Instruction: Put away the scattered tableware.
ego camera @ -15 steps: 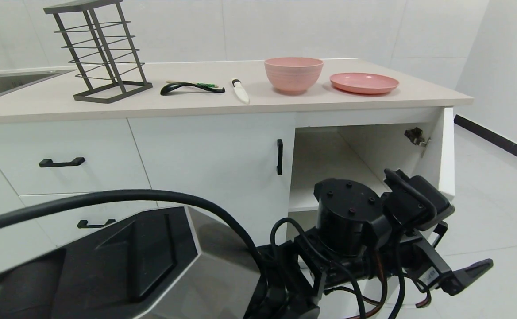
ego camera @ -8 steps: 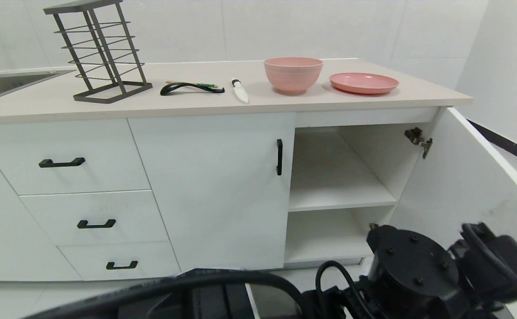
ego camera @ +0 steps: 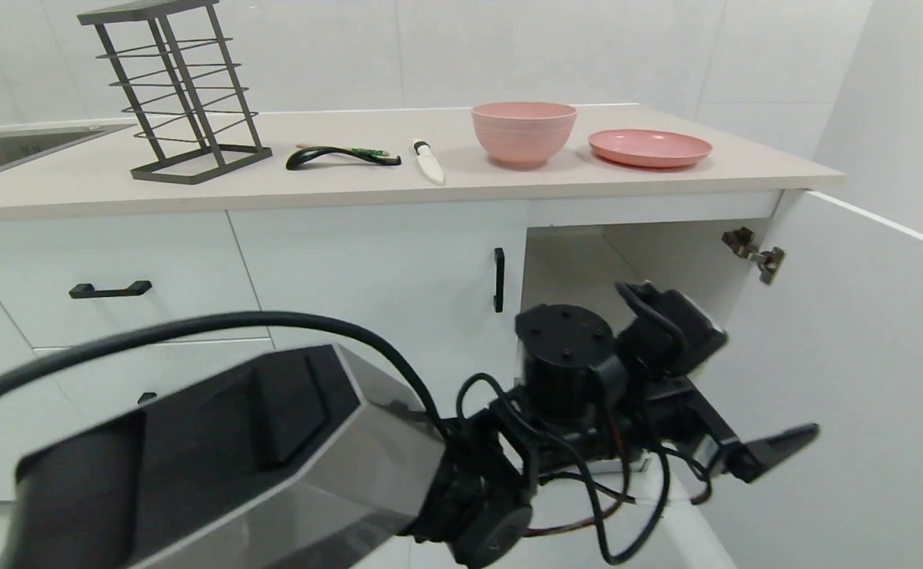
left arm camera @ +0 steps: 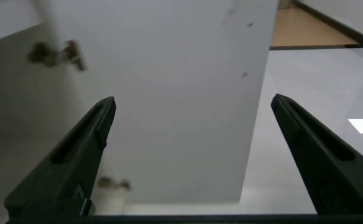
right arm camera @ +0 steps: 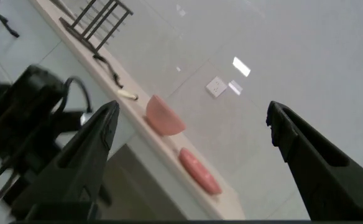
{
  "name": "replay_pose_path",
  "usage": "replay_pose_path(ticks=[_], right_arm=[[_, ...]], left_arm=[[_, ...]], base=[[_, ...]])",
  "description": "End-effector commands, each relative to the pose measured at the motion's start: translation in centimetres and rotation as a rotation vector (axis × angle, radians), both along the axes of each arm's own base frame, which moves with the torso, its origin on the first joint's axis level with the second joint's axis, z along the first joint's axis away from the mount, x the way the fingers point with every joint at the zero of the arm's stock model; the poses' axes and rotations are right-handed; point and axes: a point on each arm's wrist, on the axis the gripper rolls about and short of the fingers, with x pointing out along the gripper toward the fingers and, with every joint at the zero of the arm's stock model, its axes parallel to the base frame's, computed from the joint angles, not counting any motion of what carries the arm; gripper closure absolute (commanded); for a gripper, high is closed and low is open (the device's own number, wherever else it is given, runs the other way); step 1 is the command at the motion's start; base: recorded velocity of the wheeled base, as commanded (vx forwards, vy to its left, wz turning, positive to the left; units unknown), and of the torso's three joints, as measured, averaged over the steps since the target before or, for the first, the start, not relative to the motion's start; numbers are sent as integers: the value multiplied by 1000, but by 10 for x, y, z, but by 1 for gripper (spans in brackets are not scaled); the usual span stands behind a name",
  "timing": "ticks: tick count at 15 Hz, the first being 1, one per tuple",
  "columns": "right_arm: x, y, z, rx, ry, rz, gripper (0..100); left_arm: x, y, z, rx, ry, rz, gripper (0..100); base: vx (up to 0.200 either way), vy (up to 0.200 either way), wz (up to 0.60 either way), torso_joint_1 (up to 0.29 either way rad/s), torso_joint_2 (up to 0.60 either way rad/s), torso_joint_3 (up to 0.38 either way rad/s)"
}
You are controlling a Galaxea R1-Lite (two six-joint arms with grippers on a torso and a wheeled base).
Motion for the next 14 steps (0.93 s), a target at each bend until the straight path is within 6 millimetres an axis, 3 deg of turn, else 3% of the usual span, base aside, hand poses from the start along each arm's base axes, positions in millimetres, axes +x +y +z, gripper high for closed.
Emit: replay_pose_path(ticks=[1,4,5,6,7,9,11,14], right_arm=[[-2,2,-23,18,73,24,0],[-10,6,-35,23,102,78,0],[-11,7,-37,22,101,77,0],[-13,7,-43,27,122,79,0],[-13,7,-48,32,136,78,0],[-16,8,-55,31,153,94,0],[-26,11,-62,35,158,118,0],[-59,17,-84,46,202,122,0]], left_arm=[[23,92,42,-26,-24,172,0],[14,200,64,-49,-57,362,0],[11,214,65,-51,-62,385,0],[-6,260,67,-52,-75,456,0],[-18,282,63,-45,-73,504,0],[-46,316,57,-53,-94,588,0],[-77,330,56,-79,-134,609,0],[-134,351,47,-108,-162,635,0]], base=[[0,0,0,0,0,0],[0,0,0,0,0,0],[0,0,0,0,0,0],[0,0,0,0,0,0],[0,0,0,0,0,0],[0,0,0,0,0,0],[0,0,0,0,0,0],[0,0,0,0,0,0]])
